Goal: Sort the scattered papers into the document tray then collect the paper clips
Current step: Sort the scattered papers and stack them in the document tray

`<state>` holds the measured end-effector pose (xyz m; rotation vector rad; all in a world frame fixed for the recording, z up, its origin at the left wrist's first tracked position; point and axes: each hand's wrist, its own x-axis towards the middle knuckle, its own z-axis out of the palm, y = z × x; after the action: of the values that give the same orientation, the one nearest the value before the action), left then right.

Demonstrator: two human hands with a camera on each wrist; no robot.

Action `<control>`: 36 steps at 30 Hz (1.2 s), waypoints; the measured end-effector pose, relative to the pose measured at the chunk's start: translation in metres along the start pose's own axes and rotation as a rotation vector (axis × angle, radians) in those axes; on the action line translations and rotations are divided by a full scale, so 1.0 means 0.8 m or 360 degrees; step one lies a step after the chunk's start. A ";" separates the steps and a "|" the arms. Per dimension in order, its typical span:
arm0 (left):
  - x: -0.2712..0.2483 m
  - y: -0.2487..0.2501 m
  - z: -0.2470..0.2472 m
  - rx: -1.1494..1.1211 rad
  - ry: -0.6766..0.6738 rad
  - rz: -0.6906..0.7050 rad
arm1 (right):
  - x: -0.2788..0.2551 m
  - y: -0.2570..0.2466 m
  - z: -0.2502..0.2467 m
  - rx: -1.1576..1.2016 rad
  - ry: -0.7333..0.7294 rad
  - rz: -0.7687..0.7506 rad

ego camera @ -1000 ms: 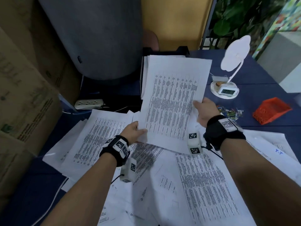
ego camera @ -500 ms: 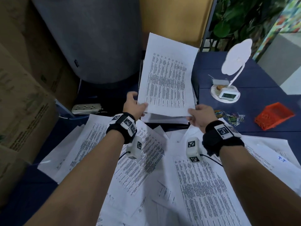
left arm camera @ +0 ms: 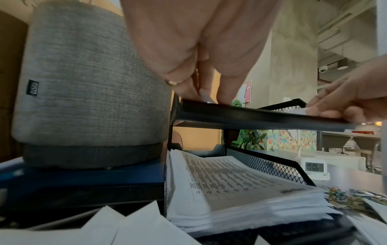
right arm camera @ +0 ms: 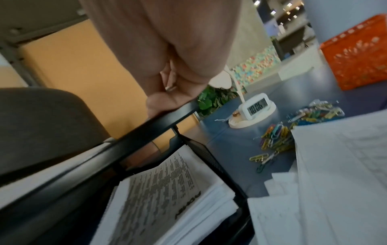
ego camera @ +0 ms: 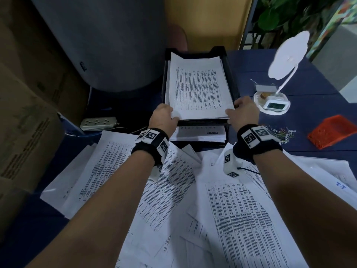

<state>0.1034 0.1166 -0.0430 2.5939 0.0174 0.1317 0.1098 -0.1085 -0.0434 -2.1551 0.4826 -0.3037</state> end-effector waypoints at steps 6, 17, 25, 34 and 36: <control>-0.001 -0.007 0.005 0.0185 0.0110 0.0154 | 0.005 -0.001 0.001 -0.0708 -0.0143 -0.0252; -0.031 -0.017 0.012 0.0160 -0.0113 0.0306 | -0.040 0.019 -0.026 -0.0579 -0.0125 -0.0357; -0.100 -0.002 0.043 0.0166 -0.0105 0.0244 | -0.093 0.110 -0.059 -0.0698 -0.0500 -0.0003; -0.167 0.027 0.118 0.0388 -0.0812 0.0167 | -0.145 0.198 -0.097 -0.1192 -0.0899 0.0256; -0.174 0.034 0.131 0.0419 -0.0979 0.0167 | -0.149 0.204 -0.099 -0.1254 -0.0958 0.0234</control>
<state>-0.0253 0.0337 -0.1305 2.7827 -0.3438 -0.6717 -0.0645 -0.1996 -0.1345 -2.7681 0.4394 0.7219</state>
